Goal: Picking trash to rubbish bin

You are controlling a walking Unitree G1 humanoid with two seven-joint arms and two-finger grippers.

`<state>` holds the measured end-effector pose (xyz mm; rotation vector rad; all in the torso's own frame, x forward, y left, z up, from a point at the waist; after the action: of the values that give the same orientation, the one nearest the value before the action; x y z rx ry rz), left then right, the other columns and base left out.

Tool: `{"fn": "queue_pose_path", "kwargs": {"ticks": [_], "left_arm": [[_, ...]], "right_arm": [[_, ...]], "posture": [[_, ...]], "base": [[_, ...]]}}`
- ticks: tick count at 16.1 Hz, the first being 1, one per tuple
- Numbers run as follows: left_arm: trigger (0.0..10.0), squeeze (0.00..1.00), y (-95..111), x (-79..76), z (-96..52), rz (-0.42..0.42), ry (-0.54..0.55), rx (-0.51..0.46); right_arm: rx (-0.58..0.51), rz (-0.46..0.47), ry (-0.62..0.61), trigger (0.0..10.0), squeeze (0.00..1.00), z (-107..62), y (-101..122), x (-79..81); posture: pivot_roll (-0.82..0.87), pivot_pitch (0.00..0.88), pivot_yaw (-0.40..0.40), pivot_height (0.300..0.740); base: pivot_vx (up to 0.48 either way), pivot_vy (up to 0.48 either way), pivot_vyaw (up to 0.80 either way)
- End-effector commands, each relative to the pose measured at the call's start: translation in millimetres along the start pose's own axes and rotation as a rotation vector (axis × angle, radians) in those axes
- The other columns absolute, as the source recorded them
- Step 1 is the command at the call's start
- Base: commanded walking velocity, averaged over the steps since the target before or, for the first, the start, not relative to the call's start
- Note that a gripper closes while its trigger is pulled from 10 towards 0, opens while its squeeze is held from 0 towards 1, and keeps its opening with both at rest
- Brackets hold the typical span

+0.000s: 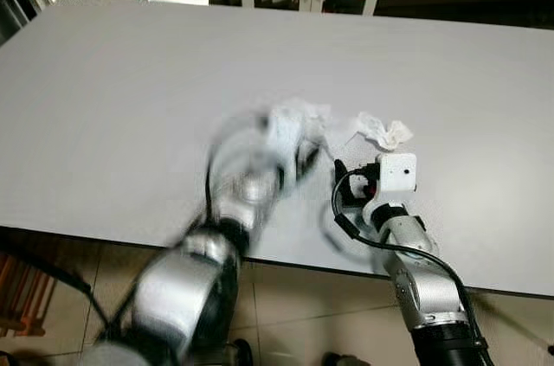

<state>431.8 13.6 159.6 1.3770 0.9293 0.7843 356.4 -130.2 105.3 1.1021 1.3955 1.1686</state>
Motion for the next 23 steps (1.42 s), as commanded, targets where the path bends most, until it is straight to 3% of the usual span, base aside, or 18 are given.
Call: {"fn": "queue_pose_path", "kwargs": {"ticks": [1, 3, 4, 6, 8, 11, 14, 18, 23], "left_arm": [[10.0, 0.0, 22.2, 2.2, 3.7, 0.034, 0.017, -0.068], [10.0, 0.0, 46.5, 7.5, 7.6, 0.088, 0.042, -0.115], [10.0, 0.0, 85.1, 10.1, 10.2, 0.063, 0.048, -0.222], [10.0, 0.0, 105.1, 7.7, 12.2, 0.023, 0.035, -0.263], [10.0, 0.0, 98.6, 6.2, 14.2, 0.034, 0.034, -0.222], [10.0, 0.0, 68.5, -1.0, 15.6, 0.027, 0.019, -0.122], [10.0, 0.0, 57.5, -5.1, 15.5, 0.025, 0.01, -0.092], [10.0, 0.0, 62.4, -7.3, 16.2, 0.027, 0.004, -0.107], [10.0, 0.0, 66.5, 3.8, 14.7, 0.046, 0.023, -0.11]], "right_arm": [[0.011, 0.009, -0.004, 10.0, 0.0, -1.5, -2.2, -0.4], [0.007, 0.009, -0.001, 10.0, 0.0, -0.1, -0.8, 1.0], [0.0, 0.012, -0.004, 10.0, 0.0, 1.5, 2.0, -0.3], [-0.001, 0.011, -0.003, 10.0, 0.0, 2.1, 1.9, -0.2], [-0.004, 0.013, 0.0, 10.0, 0.0, 1.5, 2.7, 1.5], [0.002, 0.023, -0.022, 10.0, 0.0, -5.9, -0.6, -1.1], [0.009, 0.029, -0.037, 10.0, 0.0, -15.9, -3.5, -2.8], [0.027, 0.053, -0.059, 10.0, 0.0, -35.5, -8.2, -2.9], [0.071, 0.081, -0.064, 10.0, 0.0, -57.3, -17.4, 5.0]], "posture": [[-0.14, 0.139, 0.03, 0.74], [-0.14, 0.134, 0.031, 0.74], [-0.14, 0.129, 0.03, 0.74], [-0.14, 0.127, 0.032, 0.74], [-0.15, 0.133, 0.039, 0.74], [-0.17, 0.162, 0.046, 0.74], [-0.2, 0.2, 0.051, 0.74], [-0.22, 0.255, 0.048, 0.74], [-0.22, 0.322, 0.056, 0.74]], "base": [[0.0, 0.0, 0.0], [0.0, 0.0, 0.0], [0.0, 0.0, 0.0], [0.0, 0.0, 0.0], [0.0, 0.0, 0.0], [0.0, 0.0, 0.0], [0.0, 0.0, 0.0], [0.0, 0.0, 0.0], [0.0, 0.0, 0.0]]}}
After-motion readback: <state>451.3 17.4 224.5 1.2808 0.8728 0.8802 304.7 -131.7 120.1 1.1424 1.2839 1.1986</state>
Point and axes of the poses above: a point about 5 cm out from each wrist's last joint towards the gripper, its own z axis pointing out of the wrist towards the gripper, its own y axis along the axis of the wrist's last joint, x = y × z, the point moved 5 cm from there along z, pointing out of the wrist towards the gripper, and after that the axes turned 8 degrees about -z, right-handed, at the moved point
